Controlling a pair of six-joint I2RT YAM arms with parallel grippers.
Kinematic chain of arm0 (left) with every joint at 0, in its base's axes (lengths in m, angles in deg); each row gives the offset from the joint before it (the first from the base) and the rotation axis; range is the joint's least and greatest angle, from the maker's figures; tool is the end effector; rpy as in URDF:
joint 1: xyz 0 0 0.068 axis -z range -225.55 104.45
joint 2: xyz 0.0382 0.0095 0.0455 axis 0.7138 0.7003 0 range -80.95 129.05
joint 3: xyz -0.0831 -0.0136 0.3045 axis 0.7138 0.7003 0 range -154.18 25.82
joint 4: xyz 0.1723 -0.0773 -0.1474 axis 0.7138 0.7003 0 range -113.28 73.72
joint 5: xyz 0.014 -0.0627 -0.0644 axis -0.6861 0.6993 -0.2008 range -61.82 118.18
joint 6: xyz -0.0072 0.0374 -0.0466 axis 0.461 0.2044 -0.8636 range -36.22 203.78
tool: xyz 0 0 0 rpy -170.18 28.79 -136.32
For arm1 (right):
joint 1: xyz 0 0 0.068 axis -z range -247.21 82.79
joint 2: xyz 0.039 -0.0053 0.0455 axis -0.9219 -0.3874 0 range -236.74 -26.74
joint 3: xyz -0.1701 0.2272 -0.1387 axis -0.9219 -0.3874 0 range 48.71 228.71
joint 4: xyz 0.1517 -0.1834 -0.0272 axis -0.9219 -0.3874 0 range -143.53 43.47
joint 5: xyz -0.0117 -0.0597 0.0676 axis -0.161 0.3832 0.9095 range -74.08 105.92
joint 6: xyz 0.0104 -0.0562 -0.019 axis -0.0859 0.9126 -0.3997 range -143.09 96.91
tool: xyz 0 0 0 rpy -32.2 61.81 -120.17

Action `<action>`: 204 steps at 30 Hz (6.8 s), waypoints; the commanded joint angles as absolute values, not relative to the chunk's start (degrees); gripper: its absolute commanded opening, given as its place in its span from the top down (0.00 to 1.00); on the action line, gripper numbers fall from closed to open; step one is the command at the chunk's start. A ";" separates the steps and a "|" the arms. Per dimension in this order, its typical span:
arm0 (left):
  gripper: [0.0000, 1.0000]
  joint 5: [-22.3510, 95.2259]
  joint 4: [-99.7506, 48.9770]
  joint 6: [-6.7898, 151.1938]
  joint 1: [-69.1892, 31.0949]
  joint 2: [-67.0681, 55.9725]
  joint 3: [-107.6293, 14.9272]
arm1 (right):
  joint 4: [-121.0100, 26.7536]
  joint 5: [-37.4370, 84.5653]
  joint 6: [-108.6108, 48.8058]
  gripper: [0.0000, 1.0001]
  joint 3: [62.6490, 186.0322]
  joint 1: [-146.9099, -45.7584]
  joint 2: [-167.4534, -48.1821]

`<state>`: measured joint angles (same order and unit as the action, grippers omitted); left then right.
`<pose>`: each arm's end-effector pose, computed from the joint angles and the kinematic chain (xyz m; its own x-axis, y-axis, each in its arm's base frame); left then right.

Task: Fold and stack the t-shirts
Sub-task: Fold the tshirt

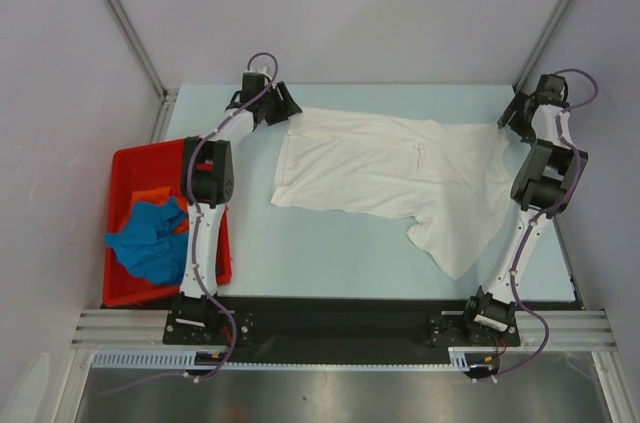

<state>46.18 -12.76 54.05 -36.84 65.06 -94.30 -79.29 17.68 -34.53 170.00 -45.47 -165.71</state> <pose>0.5859 -0.1036 0.1741 -0.7029 -0.3695 -0.6078 0.0474 0.8282 -0.5584 0.5183 -0.2051 0.2144 -0.6320 0.4655 -0.6196 0.4871 0.8604 0.1495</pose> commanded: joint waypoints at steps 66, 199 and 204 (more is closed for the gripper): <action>0.32 33.89 -2.98 50.74 -41.95 56.43 -95.75 | -91.15 19.88 -50.86 0.16 189.18 -45.41 -165.53; 1.00 41.54 1.32 44.67 -37.46 16.60 -34.81 | -86.70 19.35 -47.70 1.00 104.95 -41.45 -109.26; 1.00 40.92 3.34 45.02 -37.72 20.03 -43.43 | -86.26 20.31 -46.65 1.00 112.77 -42.07 -114.09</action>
<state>40.60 2.21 44.82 -37.12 18.57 -38.02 -86.65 20.72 -47.97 107.91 -41.60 -111.84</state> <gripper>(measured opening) 0.006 0.009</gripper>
